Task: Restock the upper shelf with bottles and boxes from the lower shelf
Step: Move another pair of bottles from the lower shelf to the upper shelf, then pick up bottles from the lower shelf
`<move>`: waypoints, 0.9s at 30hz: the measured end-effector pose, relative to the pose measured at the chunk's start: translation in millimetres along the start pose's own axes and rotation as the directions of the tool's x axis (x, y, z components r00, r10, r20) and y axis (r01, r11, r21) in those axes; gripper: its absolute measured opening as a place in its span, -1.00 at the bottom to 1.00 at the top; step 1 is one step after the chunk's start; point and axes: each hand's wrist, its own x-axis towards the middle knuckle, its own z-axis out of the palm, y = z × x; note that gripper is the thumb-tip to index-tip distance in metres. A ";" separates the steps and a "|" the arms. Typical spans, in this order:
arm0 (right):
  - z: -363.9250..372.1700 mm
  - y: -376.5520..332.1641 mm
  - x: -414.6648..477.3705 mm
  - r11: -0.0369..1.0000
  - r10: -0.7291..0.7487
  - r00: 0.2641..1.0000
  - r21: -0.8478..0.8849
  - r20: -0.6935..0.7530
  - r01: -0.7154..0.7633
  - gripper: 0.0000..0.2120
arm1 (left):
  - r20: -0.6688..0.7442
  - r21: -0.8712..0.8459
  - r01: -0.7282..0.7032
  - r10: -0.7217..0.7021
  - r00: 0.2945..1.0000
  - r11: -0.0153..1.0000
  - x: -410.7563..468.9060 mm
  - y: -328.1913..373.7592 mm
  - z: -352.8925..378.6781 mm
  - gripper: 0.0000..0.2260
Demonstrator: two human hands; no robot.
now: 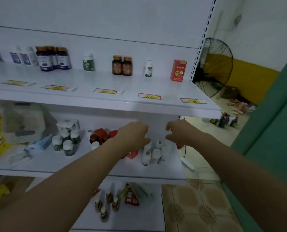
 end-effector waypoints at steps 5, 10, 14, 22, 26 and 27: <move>68.5 23.7 13.2 0.997 0.053 0.990 0.045 0.130 -0.060 -0.64 | 0.154 -0.057 0.064 -0.054 0.987 0.996 6.8 -42.0 74.1 -0.74; 137.1 41.2 44.7 0.994 0.048 0.976 0.086 0.212 -0.067 -0.60 | 0.236 -0.217 0.154 -0.102 0.966 0.964 34.0 -74.1 144.3 -0.57; 182.7 58.4 86.3 0.987 0.059 0.984 0.139 0.171 -0.083 -0.52 | 0.245 -0.274 0.194 -0.126 0.961 0.942 72.1 -85.4 196.9 -0.54; 242.8 76.1 144.6 0.987 -0.027 0.996 0.160 0.080 0.014 -0.44 | 0.222 -0.493 0.273 -0.184 0.958 0.826 137.2 -81.9 267.4 -0.43; 257.4 74.1 161.4 0.980 -0.052 0.993 0.196 0.103 0.031 -0.48 | 0.229 -0.642 0.285 -0.176 0.957 0.711 152.5 -78.7 286.4 -0.52; 258.8 72.9 163.5 0.975 -0.041 0.995 0.221 0.088 0.021 -0.51 | 0.227 -0.674 0.289 -0.181 0.957 0.680 154.0 -77.6 290.6 -0.53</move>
